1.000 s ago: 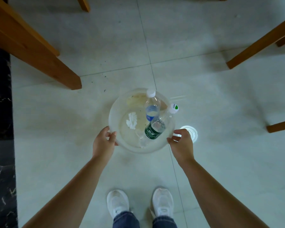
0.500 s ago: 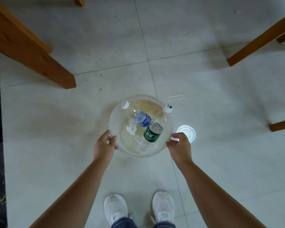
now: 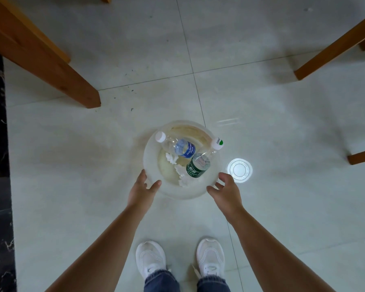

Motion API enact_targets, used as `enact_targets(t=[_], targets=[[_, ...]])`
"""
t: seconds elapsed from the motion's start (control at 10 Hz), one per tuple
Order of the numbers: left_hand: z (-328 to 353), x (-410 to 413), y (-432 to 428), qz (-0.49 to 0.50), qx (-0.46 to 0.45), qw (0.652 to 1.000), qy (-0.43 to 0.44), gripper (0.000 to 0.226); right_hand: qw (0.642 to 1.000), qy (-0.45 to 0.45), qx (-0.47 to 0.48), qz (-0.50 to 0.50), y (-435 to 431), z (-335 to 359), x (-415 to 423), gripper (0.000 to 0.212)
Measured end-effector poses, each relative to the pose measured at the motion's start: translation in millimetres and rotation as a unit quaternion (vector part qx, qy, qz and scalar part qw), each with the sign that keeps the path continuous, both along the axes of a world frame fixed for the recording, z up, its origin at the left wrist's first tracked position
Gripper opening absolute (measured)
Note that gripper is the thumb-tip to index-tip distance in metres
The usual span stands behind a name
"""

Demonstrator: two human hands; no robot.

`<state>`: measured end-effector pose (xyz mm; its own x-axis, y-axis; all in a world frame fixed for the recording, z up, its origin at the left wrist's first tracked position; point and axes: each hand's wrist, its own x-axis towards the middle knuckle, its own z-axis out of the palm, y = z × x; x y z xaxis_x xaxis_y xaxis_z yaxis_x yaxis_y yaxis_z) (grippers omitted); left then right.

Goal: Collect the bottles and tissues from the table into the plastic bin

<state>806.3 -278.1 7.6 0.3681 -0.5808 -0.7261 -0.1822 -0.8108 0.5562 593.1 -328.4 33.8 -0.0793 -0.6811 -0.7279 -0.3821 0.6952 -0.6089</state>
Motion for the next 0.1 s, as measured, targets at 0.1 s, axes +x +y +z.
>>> enact_targets(t=[0.1], targets=[[11.5,-4.2,3.2,-0.045,-0.002,0.996,-0.080,0.062,0.999,0.030,-0.006,0.022,0.5,7.2,0.4,0.052]])
